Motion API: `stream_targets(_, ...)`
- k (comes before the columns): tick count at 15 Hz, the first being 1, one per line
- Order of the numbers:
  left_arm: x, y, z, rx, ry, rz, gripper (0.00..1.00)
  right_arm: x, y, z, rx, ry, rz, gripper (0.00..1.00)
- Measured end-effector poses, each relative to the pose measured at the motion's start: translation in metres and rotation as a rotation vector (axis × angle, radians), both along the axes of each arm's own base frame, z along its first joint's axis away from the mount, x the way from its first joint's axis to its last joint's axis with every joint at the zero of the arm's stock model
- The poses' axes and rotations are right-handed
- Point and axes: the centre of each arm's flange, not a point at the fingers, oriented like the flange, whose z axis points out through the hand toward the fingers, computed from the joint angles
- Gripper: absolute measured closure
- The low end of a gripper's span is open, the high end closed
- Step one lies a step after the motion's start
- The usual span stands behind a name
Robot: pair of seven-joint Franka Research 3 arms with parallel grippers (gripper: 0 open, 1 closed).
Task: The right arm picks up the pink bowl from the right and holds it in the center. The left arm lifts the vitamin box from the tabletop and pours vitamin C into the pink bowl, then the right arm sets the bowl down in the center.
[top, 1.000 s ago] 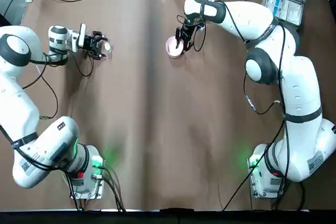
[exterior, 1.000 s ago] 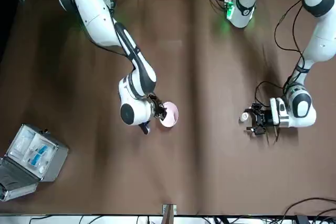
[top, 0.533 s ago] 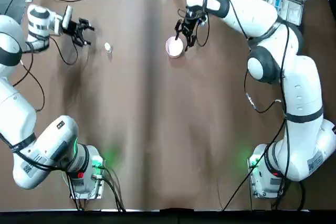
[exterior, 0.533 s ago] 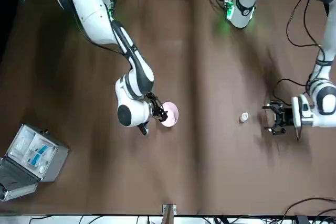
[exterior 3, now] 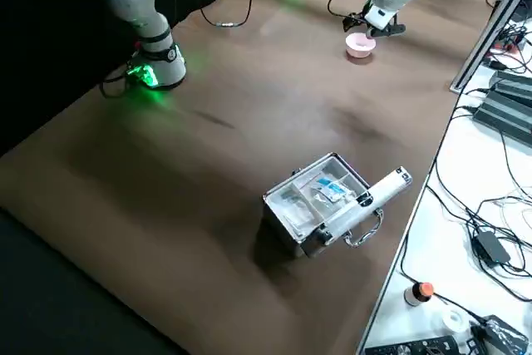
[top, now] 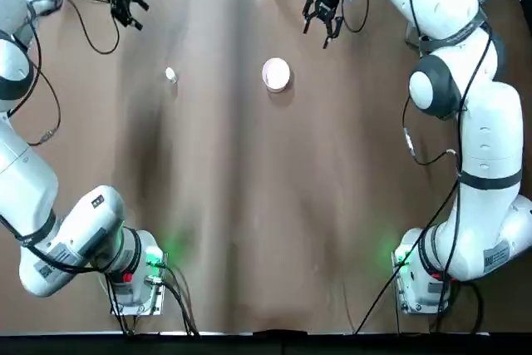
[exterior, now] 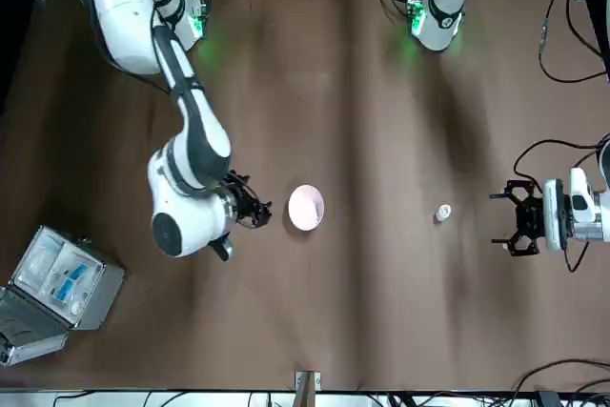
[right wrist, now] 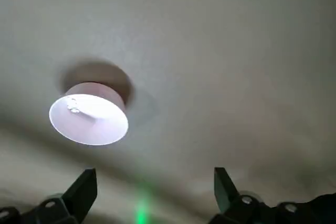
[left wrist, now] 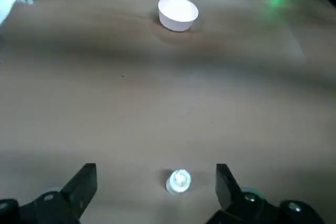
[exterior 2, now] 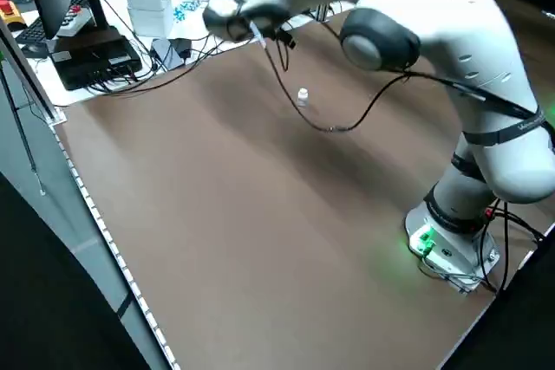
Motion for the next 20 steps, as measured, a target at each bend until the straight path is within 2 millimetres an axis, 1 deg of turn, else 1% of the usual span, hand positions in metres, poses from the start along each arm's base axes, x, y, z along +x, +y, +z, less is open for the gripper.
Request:
stream_targets(2, 0.001, -0.035, 0.031, 0.082, 0.032, 0.039, 0.00, 0.004, -0.021, 0.015, 0.009, -0.024, 0.064, 0.02)
stream_targets(3, 0.000, -0.049, 0.045, 0.114, 0.050, 0.071, 0.00, 0.006, -0.035, 0.023, 0.009, -0.038, 0.100, 0.02)
stream_targets(5, -0.002, -0.071, 0.071, 0.163, 0.080, 0.148, 0.00, 0.010, -0.066, 0.043, -0.002, -0.070, 0.169, 0.02)
stream_targets(6, -0.004, -0.081, 0.082, 0.185, 0.089, 0.179, 0.00, 0.011, -0.078, 0.057, -0.017, -0.099, 0.197, 0.02)
stream_targets(7, -0.005, -0.090, 0.091, 0.223, 0.094, 0.203, 0.00, 0.011, -0.085, 0.076, -0.039, -0.136, 0.216, 0.02)
stream_targets(10, -0.009, -0.114, 0.107, 0.376, 0.097, 0.278, 0.00, -0.001, -0.094, 0.144, -0.111, -0.245, 0.268, 0.02)
stream_targets(12, -0.010, -0.137, 0.116, 0.452, 0.123, 0.377, 0.00, -0.014, -0.101, 0.176, -0.136, -0.274, 0.346, 0.02)
stream_targets(14, -0.009, -0.163, 0.127, 0.538, 0.157, 0.552, 0.00, -0.020, -0.116, 0.196, -0.138, -0.292, 0.397, 0.02)
stream_targets(17, -0.012, -0.195, 0.138, 0.647, 0.177, 0.801, 0.00, -0.023, -0.149, 0.220, -0.116, -0.318, 0.436, 0.02)
stream_targets(20, -0.017, -0.223, 0.144, 0.745, 0.110, 0.947, 0.00, -0.031, -0.183, 0.248, -0.124, -0.351, 0.513, 0.02)
